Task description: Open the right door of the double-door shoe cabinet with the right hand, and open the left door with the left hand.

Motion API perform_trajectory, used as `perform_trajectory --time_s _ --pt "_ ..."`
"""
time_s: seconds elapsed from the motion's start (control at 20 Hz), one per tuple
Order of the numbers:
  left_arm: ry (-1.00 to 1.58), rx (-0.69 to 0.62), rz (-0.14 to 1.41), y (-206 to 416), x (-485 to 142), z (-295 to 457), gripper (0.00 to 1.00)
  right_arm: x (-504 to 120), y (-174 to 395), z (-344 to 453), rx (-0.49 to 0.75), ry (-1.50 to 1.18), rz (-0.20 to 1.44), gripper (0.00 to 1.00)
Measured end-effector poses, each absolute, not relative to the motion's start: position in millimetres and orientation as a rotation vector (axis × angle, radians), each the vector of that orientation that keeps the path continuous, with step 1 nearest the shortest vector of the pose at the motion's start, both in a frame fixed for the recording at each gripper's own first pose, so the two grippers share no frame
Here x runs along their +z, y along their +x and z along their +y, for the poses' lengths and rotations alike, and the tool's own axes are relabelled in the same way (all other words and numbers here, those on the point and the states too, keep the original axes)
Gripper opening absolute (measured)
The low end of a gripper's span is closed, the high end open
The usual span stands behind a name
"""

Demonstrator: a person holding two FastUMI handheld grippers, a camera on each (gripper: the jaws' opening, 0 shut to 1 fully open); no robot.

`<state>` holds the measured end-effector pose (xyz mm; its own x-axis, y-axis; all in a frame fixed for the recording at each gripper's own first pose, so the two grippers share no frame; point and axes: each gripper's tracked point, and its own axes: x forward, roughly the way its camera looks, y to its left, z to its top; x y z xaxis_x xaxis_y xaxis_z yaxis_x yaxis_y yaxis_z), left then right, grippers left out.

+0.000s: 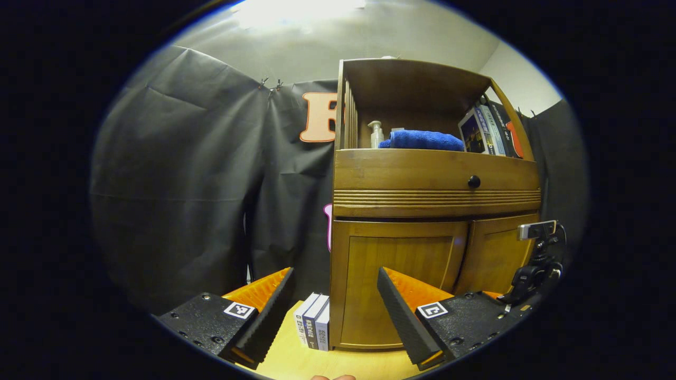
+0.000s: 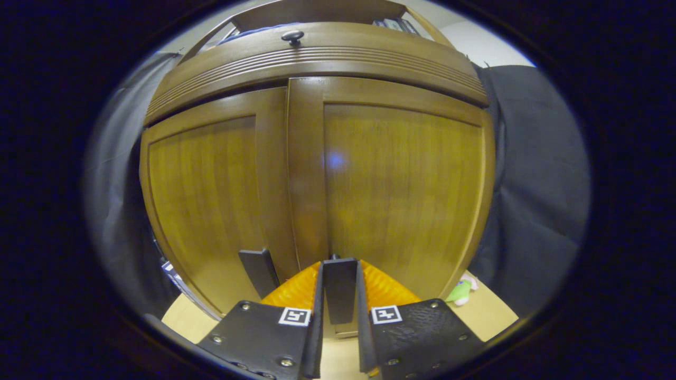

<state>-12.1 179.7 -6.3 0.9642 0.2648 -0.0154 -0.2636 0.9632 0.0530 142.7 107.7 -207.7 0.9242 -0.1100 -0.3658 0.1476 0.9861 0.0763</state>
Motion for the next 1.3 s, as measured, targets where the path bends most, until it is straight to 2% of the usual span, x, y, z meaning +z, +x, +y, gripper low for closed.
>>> perform_trajectory --time_s 0.2,0.25,0.3,0.45,0.5,0.7,0.75,0.8,0.9,1.25,1.3 --pt "0.045 0.239 0.007 -17.0 -0.8 169.9 0.93 -205.8 122.8 102.4 -0.139 0.135 0.374 0.23" --pt "0.042 0.228 0.006 -18.5 -0.2 166.7 0.99 -203.8 119.3 100.5 -0.145 0.131 0.372 0.23" --pt "0.040 0.215 0.007 -18.8 0.4 162.7 0.96 -204.0 112.7 98.6 -0.154 0.128 0.371 0.23" --pt "0.044 0.183 0.004 -21.2 0.9 153.2 0.96 -201.0 95.1 91.6 -0.172 0.141 0.368 0.23" --pt "0.045 0.172 0.003 -21.1 1.1 149.5 0.92 -201.1 88.3 89.5 -0.177 0.147 0.369 0.23" --pt "0.032 0.108 0.004 -20.9 0.3 128.9 0.93 -197.1 64.4 77.0 -0.206 0.152 0.370 0.22" --pt "0.030 0.092 0.004 -19.9 -0.6 124.0 0.96 -196.0 58.3 73.4 -0.213 0.153 0.371 0.22" --pt "0.027 0.077 0.004 -19.3 0.0 118.5 0.93 -195.7 52.6 69.8 -0.221 0.152 0.371 0.22" --pt "0.021 0.047 0.007 -19.8 -1.3 108.0 0.96 -194.3 42.2 62.1 -0.233 0.153 0.372 0.23" --pt "0.009 -0.032 0.016 -21.2 -6.9 79.8 0.93 -190.7 12.0 33.1 -0.307 0.152 0.369 0.22" --pt "0.005 -0.039 0.017 -20.7 -7.3 76.9 0.96 -190.8 7.5 28.9 -0.318 0.155 0.369 0.22"
